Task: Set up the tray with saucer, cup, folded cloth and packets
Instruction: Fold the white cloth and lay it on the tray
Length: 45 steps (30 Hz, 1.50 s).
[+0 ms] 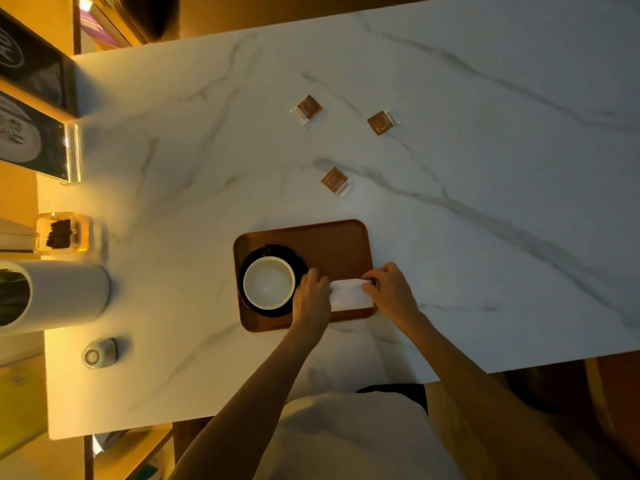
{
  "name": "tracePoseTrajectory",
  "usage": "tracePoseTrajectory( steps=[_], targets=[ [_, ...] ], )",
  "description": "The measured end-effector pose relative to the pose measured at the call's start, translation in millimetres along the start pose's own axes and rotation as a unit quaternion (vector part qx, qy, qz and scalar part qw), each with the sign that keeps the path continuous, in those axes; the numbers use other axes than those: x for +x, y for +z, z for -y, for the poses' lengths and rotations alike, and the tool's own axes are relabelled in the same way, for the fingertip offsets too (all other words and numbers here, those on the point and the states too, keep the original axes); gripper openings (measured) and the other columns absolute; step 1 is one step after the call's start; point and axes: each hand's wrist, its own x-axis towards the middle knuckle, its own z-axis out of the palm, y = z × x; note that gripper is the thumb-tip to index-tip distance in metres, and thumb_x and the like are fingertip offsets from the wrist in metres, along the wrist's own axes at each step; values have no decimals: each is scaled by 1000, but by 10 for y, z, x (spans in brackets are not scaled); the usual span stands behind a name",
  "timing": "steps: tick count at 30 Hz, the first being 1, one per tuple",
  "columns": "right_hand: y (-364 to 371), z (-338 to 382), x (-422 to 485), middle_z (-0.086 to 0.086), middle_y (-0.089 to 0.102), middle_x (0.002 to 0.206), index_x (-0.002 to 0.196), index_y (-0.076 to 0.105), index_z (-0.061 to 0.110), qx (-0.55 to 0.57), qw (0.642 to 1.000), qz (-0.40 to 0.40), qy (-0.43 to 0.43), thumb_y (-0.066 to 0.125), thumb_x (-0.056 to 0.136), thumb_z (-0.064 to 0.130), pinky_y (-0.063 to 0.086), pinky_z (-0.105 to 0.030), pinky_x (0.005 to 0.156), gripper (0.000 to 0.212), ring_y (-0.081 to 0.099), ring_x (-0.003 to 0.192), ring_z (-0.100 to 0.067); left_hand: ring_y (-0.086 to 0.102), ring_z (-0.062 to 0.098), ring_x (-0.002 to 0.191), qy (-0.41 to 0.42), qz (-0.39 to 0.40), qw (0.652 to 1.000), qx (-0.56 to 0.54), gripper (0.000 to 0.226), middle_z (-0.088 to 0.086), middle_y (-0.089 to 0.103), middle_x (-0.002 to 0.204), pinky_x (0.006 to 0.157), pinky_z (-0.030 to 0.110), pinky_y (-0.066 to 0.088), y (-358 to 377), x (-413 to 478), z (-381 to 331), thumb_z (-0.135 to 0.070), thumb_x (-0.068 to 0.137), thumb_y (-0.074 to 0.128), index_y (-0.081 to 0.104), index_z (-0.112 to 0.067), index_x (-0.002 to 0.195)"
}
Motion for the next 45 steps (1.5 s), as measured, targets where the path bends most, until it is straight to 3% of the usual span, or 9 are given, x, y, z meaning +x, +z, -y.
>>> tracePoseTrajectory(
  steps=[6, 10, 13, 17, 21, 33, 38, 40, 45],
  targets=[
    [-23, -72, -26, -5, 56, 121, 120, 58, 19, -73, 995, 1, -71, 60, 90, 34, 49, -28, 88, 33, 54, 109, -20, 52, 27, 118, 66, -25, 994, 85, 37, 8, 56, 124, 96, 37, 48, 61, -54, 14, -28, 86, 69, 52, -14, 116],
    [-29, -109, -102, -6, 58, 131, 112, 61, 17, -179, 964, 7, -198, 76, 73, 40, 50, -37, 93, 48, 52, 123, -25, 49, 31, 129, 158, 2, 977, 140, 50, 11, 57, 130, 111, 46, 36, 132, -116, 131, -34, 81, 75, 52, -12, 119],
    [15, -132, -167, -7, 60, 129, 115, 60, 17, -213, 950, 55, -220, 82, 65, 44, 47, -39, 99, 60, 55, 122, -28, 46, 31, 131, 170, 16, 972, 161, 50, 11, 54, 134, 115, 48, 29, 150, -136, 179, -24, 82, 73, 48, -13, 123],
    [34, -158, -155, -5, 61, 129, 117, 62, 19, -191, 956, 50, -219, 73, 80, 39, 42, -36, 104, 44, 54, 124, -24, 54, 27, 119, 153, 8, 979, 135, 34, 6, 60, 122, 112, 46, 33, 111, -130, 181, -28, 91, 63, 49, -17, 120],
    [-12, -94, -107, -7, 68, 118, 107, 69, 15, -132, 970, 27, -201, 64, 89, 27, 43, -32, 102, 22, 58, 119, -25, 55, 26, 111, 120, 33, 983, 136, 52, 4, 64, 114, 109, 42, 37, 83, -109, 179, -14, 74, 79, 50, -19, 118],
    [-111, -7, 9, -9, 67, 87, 90, 73, 17, -140, 979, -30, -142, 68, 84, 29, 48, -35, 74, 15, 59, 88, -26, 49, 26, 119, 63, 59, 989, 117, 57, 6, 58, 125, 105, 39, 39, 38, -58, 44, -16, 76, 79, 47, -18, 123],
    [-25, -36, 19, -5, 69, 99, 100, 68, 18, -111, 987, -24, -114, 57, 91, 35, 50, -30, 80, 22, 59, 95, -21, 53, 25, 114, 59, 29, 989, 132, 51, 6, 59, 120, 99, 38, 43, 53, -164, 45, -19, 75, 78, 49, -17, 117],
    [-1, -68, -24, -4, 67, 106, 102, 64, 17, -105, 986, -32, -122, 55, 93, 35, 49, -30, 85, 22, 58, 100, -21, 48, 30, 124, 82, 11, 985, 150, 51, 10, 55, 128, 104, 43, 42, 87, -239, 77, -18, 75, 77, 48, -14, 118],
    [55, -177, -259, -10, 67, 119, 104, 68, 9, -182, 951, -49, -243, 67, 86, 28, 49, -38, 96, 26, 61, 112, -28, 42, 36, 133, 145, 22, 969, 198, 67, 17, 49, 140, 111, 50, 35, 166, -422, 196, -17, 68, 79, 46, -8, 125]
  ],
)
